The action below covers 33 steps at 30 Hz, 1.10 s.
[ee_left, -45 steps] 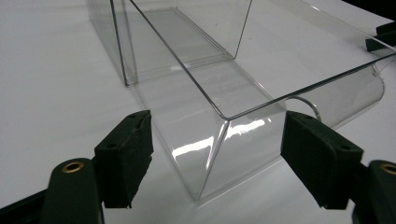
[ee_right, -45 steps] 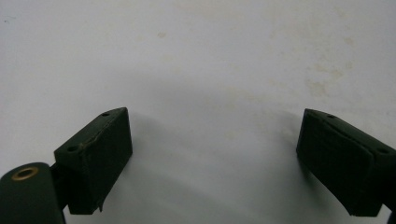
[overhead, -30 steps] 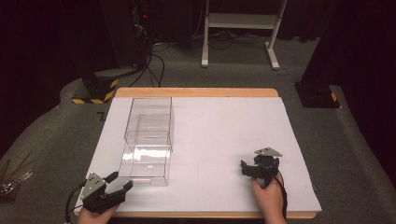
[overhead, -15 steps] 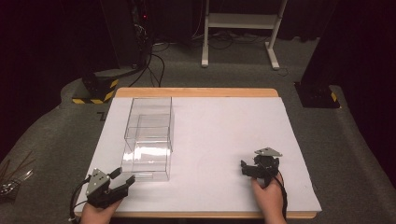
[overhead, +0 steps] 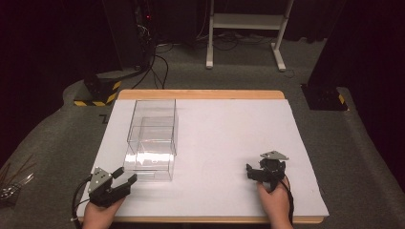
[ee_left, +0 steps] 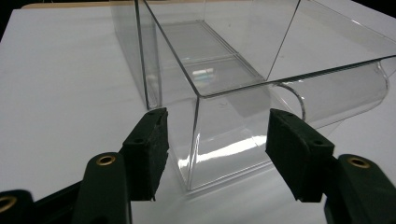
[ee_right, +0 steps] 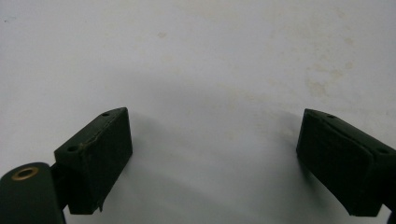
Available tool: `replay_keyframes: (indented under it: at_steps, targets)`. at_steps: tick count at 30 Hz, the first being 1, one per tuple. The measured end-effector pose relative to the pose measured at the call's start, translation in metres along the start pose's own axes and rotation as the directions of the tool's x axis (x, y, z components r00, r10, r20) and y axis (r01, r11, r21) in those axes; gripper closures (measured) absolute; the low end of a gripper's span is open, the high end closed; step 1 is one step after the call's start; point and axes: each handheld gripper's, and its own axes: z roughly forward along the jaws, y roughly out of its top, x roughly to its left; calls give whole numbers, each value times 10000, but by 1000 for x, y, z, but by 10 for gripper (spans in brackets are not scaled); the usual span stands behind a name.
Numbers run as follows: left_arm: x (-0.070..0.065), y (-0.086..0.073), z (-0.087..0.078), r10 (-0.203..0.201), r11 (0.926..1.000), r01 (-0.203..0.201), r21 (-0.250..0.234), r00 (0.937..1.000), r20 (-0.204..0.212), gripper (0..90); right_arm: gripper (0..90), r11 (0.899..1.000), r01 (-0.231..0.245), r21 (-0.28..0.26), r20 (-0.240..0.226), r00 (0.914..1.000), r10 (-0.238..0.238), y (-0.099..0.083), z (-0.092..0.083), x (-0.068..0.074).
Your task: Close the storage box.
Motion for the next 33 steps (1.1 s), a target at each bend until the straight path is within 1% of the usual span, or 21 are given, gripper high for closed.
replay_keyframes:
  at_steps: [2, 4, 6, 12, 16, 18, 22, 24, 25, 32, 33]
  targets:
    - [-1, 2, 2, 55, 10000, -55, -8, 10000, 4, 391, 102, 10000, 2, -2, 0, 10000, -2, 0, 0, 0]
    - [-2, 3, 3, 27, 10000, -27, -41, 10000, 2, 393, 102, 10000, 4, 1, -2, 10000, -4, 0, 0, 0]
    - [-2, 5, 5, 104, 9999, -104, -30, 9999, 24, 392, 102, 10000, 2, -1, 0, 10000, -2, 0, 0, 0]
    - [-2, 6, 8, 88, 10000, -88, -21, 10000, 7, 389, 102, 10000, 3, 1, -2, 10000, -3, 0, 0, 0]
    - [-1, 8, 11, 10, 10000, -11, -25, 10000, -46, 389, 102, 10000, 4, -1, -3, 10000, -4, 0, 0, 0]
    - [0, 9, 12, 59, 10000, -59, -9, 9999, -84, 391, 102, 10000, 2, 1, -2, 10000, -2, 0, 0, 0]
    - [1, 11, 15, -3, 10000, 2, -20, 9999, -155, 407, 102, 10000, 3, 0, -3, 10000, -3, 0, 0, 0]
    - [2, 12, 17, 48, 10000, -49, -21, 9998, -205, 410, 102, 10000, 3, 0, -5, 10000, -3, 0, 0, 0]
    - [2, 13, 18, -19, 10000, 18, -36, 9998, -206, 410, 102, 10000, 4, -1, -4, 10000, -4, 0, 0, 0]
    - [6, 14, 22, -109, 9999, 107, -89, 9996, -260, 408, 102, 10000, 0, 1, -6, 10000, 0, 0, 0, 0]
    - [6, 14, 22, -172, 9998, 170, -105, 9996, -237, 408, 102, 10000, 2, 0, -6, 10000, -2, 0, 0, 0]
